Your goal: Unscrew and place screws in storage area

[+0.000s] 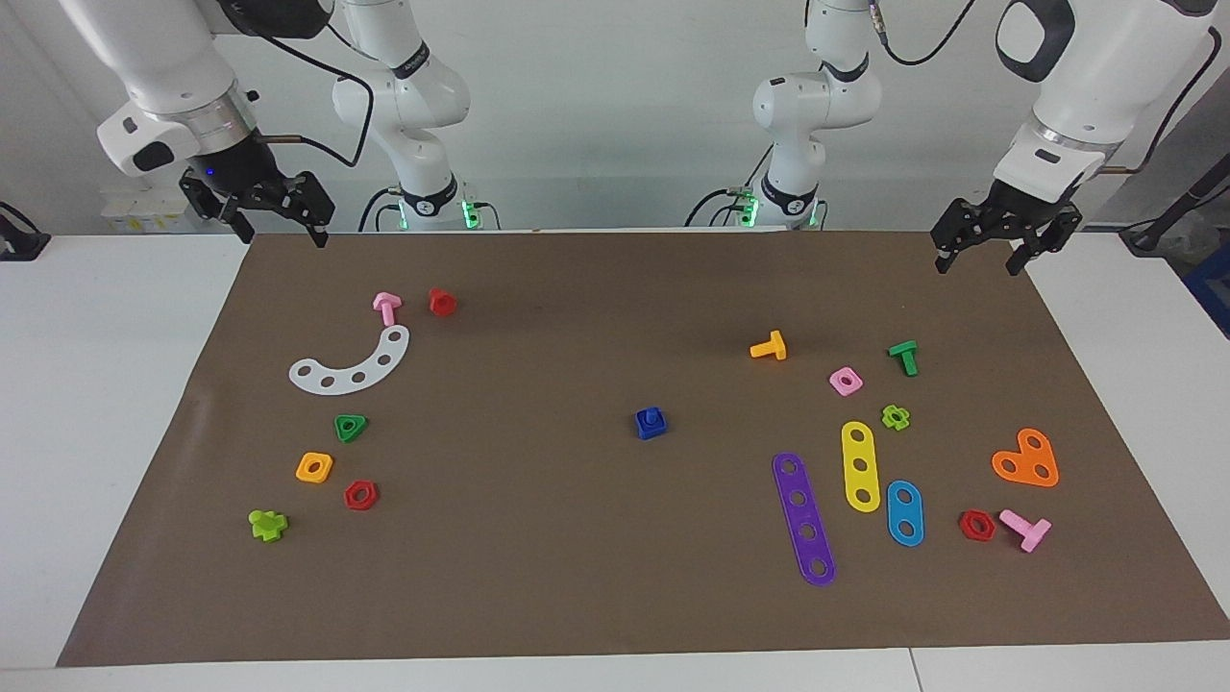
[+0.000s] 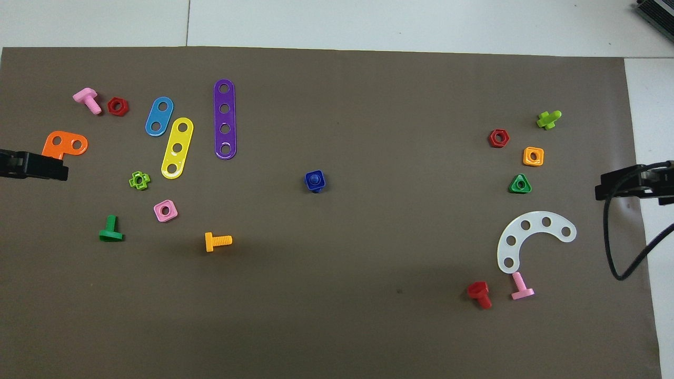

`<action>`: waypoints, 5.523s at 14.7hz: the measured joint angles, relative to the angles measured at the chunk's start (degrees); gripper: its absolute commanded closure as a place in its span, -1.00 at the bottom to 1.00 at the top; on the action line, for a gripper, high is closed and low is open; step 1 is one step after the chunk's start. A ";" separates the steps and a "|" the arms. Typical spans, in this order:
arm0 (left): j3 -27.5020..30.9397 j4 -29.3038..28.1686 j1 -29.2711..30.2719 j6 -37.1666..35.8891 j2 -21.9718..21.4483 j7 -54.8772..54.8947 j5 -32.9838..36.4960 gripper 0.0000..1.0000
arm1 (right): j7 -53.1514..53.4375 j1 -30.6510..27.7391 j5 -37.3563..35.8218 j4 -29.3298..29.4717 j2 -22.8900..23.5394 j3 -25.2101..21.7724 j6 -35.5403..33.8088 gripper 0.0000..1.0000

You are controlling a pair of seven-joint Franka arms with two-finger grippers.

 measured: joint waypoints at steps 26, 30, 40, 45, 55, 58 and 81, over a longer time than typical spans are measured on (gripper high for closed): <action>-1.90 1.17 -30.19 31.22 27.39 -45.82 -0.49 -0.88 | 0.01 0.00 0.01 -0.07 0.00 0.01 0.00 -1.00; -1.76 2.31 -30.94 36.28 31.78 -46.06 0.33 -0.72 | 0.01 0.00 0.01 -0.08 0.00 0.01 0.00 -1.00; -1.80 -0.89 -33.06 40.17 33.07 -45.98 0.89 -0.42 | 0.01 -0.06 0.01 -0.43 0.00 -0.02 0.00 -1.00; -1.79 -0.90 -33.23 39.56 33.26 -45.95 0.95 0.14 | 0.01 -0.11 0.01 -0.60 -0.02 -0.05 0.00 -1.00; -1.68 0.30 -33.27 36.11 33.19 -45.95 1.15 0.80 | 0.01 -0.14 0.01 -0.93 -0.12 -0.13 0.00 -1.00; -1.47 4.39 -33.24 30.19 33.21 -46.03 1.14 0.80 | 0.01 -0.16 0.01 -0.99 -0.13 -0.17 0.00 -1.00; -0.57 -15.72 -15.41 35.04 21.37 -15.56 -0.24 -1.00 | 12.61 13.45 2.19 -2.13 3.95 1.23 11.84 -1.00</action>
